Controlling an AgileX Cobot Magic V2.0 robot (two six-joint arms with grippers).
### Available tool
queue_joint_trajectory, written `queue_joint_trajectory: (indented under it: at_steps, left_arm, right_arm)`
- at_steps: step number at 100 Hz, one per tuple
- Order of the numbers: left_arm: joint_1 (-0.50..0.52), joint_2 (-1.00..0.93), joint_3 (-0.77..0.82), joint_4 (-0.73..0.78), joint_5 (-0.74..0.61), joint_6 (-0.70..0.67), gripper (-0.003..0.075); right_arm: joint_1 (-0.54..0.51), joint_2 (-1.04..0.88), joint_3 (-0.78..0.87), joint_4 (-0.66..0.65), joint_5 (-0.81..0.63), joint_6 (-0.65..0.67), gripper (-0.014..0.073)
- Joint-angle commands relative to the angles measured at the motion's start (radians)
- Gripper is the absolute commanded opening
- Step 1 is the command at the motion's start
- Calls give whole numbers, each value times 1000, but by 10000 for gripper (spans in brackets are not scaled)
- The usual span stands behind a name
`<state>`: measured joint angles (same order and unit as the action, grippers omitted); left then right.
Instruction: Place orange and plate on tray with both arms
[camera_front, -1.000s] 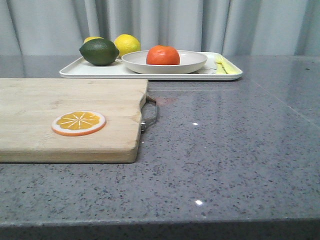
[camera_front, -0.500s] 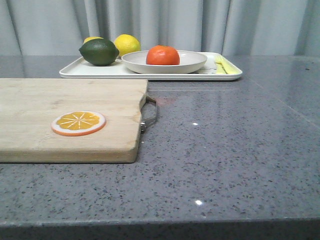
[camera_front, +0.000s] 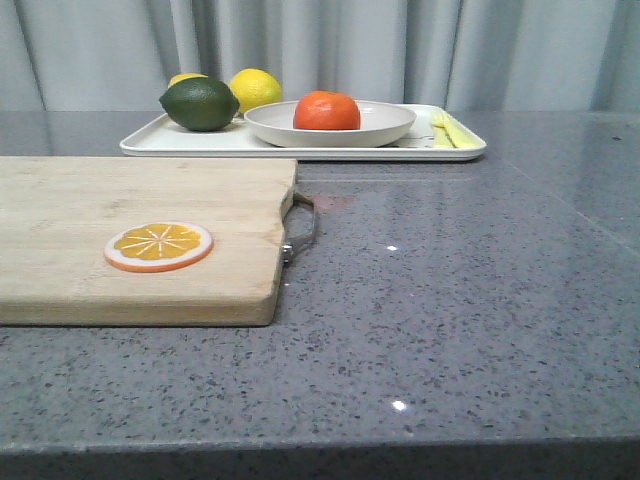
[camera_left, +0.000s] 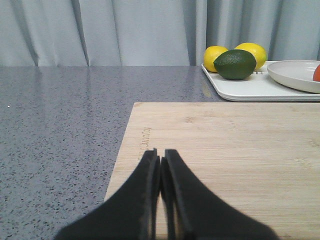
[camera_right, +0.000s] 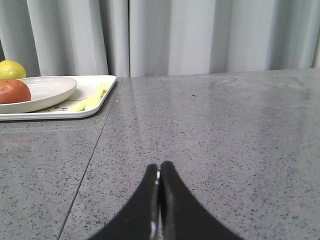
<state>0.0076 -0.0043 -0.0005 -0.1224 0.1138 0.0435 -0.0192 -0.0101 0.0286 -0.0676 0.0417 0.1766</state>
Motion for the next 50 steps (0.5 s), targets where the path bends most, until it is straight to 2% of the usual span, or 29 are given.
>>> queue_joint_trajectory:
  at_steps: [1, 50]
  left_arm:
    - [4, -31, 25, -3, -73, 0, -19]
    - [4, -31, 25, -3, -73, 0, -19]
  right_arm:
    - [-4, -21, 1, 16, -55, -2, -68]
    - [-4, -21, 1, 60, -34, -84, -68]
